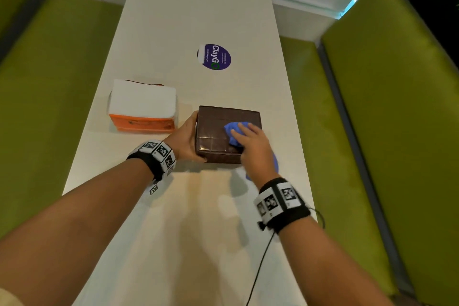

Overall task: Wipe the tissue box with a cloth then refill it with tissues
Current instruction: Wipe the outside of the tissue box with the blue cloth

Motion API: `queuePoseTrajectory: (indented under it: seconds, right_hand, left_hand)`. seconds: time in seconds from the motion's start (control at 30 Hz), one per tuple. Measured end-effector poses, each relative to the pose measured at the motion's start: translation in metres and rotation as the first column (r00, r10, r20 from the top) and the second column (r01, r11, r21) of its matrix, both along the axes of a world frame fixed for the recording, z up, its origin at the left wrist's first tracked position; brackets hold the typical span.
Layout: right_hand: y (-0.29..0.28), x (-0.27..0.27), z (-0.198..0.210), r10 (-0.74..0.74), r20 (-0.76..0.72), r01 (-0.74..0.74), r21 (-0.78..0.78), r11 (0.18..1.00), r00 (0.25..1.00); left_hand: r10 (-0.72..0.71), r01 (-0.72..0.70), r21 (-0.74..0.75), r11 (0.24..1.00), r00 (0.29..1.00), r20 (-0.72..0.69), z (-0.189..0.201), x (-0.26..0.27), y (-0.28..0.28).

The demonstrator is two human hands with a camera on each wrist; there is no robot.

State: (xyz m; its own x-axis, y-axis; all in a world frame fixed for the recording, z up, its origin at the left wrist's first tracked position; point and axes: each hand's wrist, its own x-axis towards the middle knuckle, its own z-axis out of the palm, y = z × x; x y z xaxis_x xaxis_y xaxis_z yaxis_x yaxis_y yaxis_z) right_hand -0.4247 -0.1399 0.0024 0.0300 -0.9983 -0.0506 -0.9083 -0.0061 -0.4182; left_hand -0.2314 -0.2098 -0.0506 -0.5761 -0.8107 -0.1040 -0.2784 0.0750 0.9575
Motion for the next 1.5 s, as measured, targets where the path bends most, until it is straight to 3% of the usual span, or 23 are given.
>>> queuePoseTrajectory:
  seconds: [0.1,0.17,0.2,0.27,0.33,0.47,0.57,0.67,0.8,0.87,1.0,1.1,1.17,1.27,1.37,1.5]
  right_hand:
    - [0.008,0.048,-0.005,0.104,-0.008,-0.104,-0.107,0.989,0.995]
    - [-0.003,0.066,0.001,0.178,-0.044,-0.181,-0.08,0.98,0.983]
    - [-0.012,0.067,0.005,0.224,-0.072,-0.226,-0.015,0.974,0.972]
    - [-0.036,0.055,0.011,0.243,-0.138,-0.236,0.064,0.97,0.96]
    - [-0.056,0.03,0.013,0.174,-0.185,-0.157,0.103,0.982,0.967]
    - [-0.05,-0.01,0.005,-0.137,-0.15,0.142,0.027,0.989,0.979]
    - [-0.017,0.007,0.002,-0.189,-0.206,0.183,-0.046,0.982,0.96]
    - [0.004,0.046,0.004,-0.115,-0.231,0.13,0.053,0.99,0.966]
    - [-0.022,0.086,0.013,0.137,-0.129,-0.123,0.108,0.986,0.982]
    - [-0.044,0.086,0.016,0.218,-0.149,-0.201,0.118,0.972,0.965]
    - [-0.074,0.044,0.013,0.053,-0.241,-0.031,0.096,0.995,0.969]
    - [-0.077,0.007,0.011,-0.198,-0.258,0.227,0.09,0.97,0.946]
    - [-0.072,0.006,0.008,-0.252,-0.273,0.269,0.029,0.963,0.928]
    - [-0.058,0.037,0.002,-0.111,-0.278,0.102,-0.047,0.994,0.954]
    - [-0.038,0.068,-0.001,0.031,-0.273,-0.024,0.028,0.999,0.961]
    - [-0.031,0.055,0.005,0.181,-0.185,-0.174,0.058,0.983,0.966]
  left_hand:
    - [0.063,-0.066,0.016,0.998,0.986,0.152,-0.003,0.001,0.0]
    - [0.08,-0.105,0.066,0.992,0.95,0.303,0.007,0.0,0.004]
    - [0.081,-0.112,0.085,0.99,0.95,0.302,0.011,0.001,0.006]
    - [0.048,-0.057,0.051,0.997,0.985,0.165,0.014,-0.002,0.008]
    - [0.077,-0.079,0.027,0.997,0.995,0.063,0.014,-0.003,0.008]
    - [0.047,-0.047,-0.001,0.999,0.999,0.013,0.01,0.0,0.008]
    - [0.05,-0.05,0.002,0.999,0.998,0.044,0.006,-0.002,0.005]
    - [0.058,-0.061,0.05,0.997,0.996,0.061,0.004,-0.004,0.003]
    - [0.15,-0.173,0.11,0.979,0.97,0.193,0.002,0.001,0.002]
    - [0.068,-0.084,0.079,0.993,0.98,0.185,0.0,0.004,0.001]
    - [-0.001,0.0,0.031,1.0,1.0,0.027,0.007,0.003,-0.003]
    - [-0.001,0.0,0.015,1.0,1.0,0.025,0.006,0.004,-0.004]
    - [0.006,-0.006,0.01,1.0,0.998,0.061,0.003,0.003,-0.004]
    - [0.0,0.0,0.001,1.0,0.996,0.093,-0.001,0.002,-0.004]
    - [0.009,-0.01,0.015,1.0,0.996,0.089,0.001,0.0,-0.004]
    - [-0.001,0.002,-0.01,1.0,0.999,0.045,0.004,0.0,-0.005]
